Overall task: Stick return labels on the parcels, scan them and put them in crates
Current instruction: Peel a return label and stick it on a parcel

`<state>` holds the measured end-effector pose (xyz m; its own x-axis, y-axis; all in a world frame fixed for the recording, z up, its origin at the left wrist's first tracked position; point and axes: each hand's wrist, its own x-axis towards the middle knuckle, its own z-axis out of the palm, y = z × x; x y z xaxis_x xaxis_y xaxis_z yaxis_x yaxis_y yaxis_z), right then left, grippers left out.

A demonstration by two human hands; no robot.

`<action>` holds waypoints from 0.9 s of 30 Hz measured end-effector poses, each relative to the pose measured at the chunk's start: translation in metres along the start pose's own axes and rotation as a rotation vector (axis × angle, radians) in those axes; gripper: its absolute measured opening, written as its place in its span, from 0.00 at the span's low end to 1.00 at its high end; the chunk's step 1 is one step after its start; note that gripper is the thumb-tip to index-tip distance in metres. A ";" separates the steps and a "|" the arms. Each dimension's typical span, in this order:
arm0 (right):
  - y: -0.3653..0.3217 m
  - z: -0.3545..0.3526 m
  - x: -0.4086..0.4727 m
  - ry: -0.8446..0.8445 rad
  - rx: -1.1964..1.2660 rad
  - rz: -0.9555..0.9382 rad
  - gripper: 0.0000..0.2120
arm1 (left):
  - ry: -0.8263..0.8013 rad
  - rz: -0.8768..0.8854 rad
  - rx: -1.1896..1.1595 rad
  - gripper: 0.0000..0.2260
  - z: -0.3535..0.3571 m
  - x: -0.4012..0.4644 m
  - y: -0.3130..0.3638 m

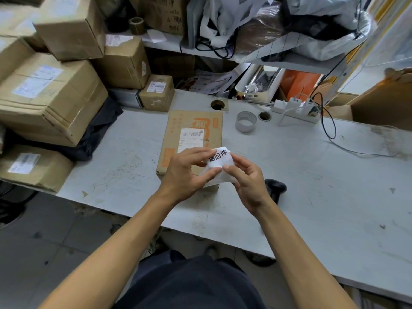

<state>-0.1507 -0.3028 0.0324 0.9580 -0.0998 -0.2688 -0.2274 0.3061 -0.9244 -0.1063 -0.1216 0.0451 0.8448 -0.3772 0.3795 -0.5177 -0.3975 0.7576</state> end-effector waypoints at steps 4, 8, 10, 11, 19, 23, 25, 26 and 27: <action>-0.005 0.000 -0.001 0.010 -0.120 -0.033 0.17 | -0.005 0.019 0.020 0.17 -0.002 0.001 -0.002; -0.006 0.001 0.001 0.039 -0.070 -0.047 0.19 | 0.006 -0.033 -0.046 0.17 -0.002 0.003 -0.005; -0.005 0.000 0.003 0.032 -0.038 -0.031 0.20 | 0.013 -0.096 -0.098 0.16 -0.003 0.005 -0.006; -0.005 0.001 0.004 0.027 -0.026 -0.020 0.19 | 0.009 -0.118 -0.109 0.17 -0.003 0.005 -0.006; -0.007 0.004 0.011 0.036 -0.019 -0.001 0.14 | -0.044 -0.179 -0.058 0.16 -0.012 0.010 -0.010; -0.002 0.000 0.015 0.030 -0.062 -0.043 0.07 | -0.018 -0.420 -0.217 0.18 -0.016 0.016 -0.007; 0.001 -0.003 0.017 0.041 -0.070 -0.057 0.06 | -0.011 -0.502 -0.241 0.11 -0.016 0.018 -0.009; 0.003 -0.004 0.018 0.044 -0.075 -0.058 0.06 | -0.012 -0.514 -0.221 0.09 -0.016 0.019 -0.009; 0.004 -0.005 0.019 0.047 -0.086 -0.057 0.05 | -0.004 -0.512 -0.198 0.07 -0.015 0.019 -0.009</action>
<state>-0.1341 -0.3077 0.0220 0.9611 -0.1595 -0.2257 -0.1889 0.2170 -0.9577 -0.0833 -0.1126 0.0539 0.9814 -0.1801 -0.0660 -0.0047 -0.3666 0.9304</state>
